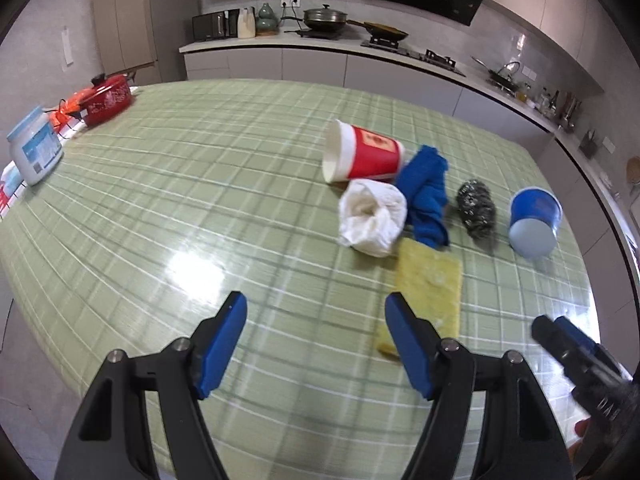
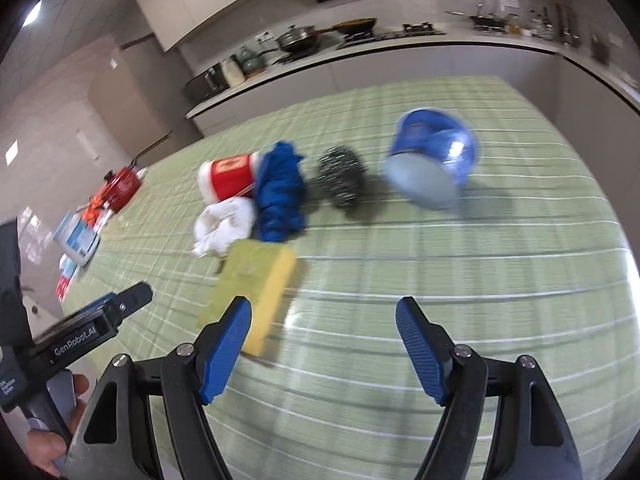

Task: Collect trash
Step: 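Grasp the yellow sponge with the right tool while the left tool grasps the white tissue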

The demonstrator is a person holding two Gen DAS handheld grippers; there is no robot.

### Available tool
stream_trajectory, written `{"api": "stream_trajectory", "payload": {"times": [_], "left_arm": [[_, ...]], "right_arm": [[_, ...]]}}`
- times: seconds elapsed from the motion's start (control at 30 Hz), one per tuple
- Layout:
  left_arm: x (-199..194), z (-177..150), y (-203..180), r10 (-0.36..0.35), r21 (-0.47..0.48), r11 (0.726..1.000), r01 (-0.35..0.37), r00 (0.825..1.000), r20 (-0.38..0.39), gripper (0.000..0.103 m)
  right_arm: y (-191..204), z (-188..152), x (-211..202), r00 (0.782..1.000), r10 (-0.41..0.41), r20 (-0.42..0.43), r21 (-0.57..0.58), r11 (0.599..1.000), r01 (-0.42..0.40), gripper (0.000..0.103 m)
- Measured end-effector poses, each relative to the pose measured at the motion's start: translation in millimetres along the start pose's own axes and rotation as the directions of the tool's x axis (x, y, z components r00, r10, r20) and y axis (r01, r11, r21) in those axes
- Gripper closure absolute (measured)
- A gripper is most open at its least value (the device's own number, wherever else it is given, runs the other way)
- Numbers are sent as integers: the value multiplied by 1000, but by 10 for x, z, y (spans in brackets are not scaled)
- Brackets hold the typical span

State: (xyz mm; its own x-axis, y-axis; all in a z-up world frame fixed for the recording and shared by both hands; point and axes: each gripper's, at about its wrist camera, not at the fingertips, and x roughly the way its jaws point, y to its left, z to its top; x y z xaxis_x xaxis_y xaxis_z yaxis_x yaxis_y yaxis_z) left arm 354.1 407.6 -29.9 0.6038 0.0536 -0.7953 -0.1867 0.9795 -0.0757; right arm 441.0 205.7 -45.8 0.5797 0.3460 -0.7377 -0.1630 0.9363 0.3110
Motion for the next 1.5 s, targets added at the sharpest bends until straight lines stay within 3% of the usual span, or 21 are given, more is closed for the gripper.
{"api": "stream_trajectory", "payload": {"times": [0.23, 0.47, 0.77, 0.97, 1.3, 1.37, 1.5], "left_arm": [[122, 136, 277, -31, 5, 1000, 31, 999, -17, 30], [331, 368, 597, -79, 88, 993, 81, 996, -33, 30], [554, 449, 612, -137, 197, 969, 149, 988, -72, 30], [559, 458, 538, -163, 233, 956, 177, 984, -76, 30], [567, 410, 167, -223, 264, 933, 245, 969, -111, 30], [587, 407, 74, -233, 266, 929, 257, 965, -120, 30], [640, 435, -82, -232, 267, 929, 257, 965, -120, 30]], "right_arm": [[535, -4, 407, 999, -20, -50, -50, 999, 18, 26], [828, -29, 797, 989, -133, -66, 28, 990, 136, 26], [955, -96, 1007, 951, -300, -73, 45, 952, 303, 26], [865, -115, 954, 930, -362, -69, 49, 930, 365, 26], [170, -119, 602, 899, -434, -55, 160, 885, 437, 27], [81, -110, 557, 900, -432, -53, 158, 887, 434, 34], [-22, -96, 507, 911, -410, -49, 131, 901, 413, 40]]}}
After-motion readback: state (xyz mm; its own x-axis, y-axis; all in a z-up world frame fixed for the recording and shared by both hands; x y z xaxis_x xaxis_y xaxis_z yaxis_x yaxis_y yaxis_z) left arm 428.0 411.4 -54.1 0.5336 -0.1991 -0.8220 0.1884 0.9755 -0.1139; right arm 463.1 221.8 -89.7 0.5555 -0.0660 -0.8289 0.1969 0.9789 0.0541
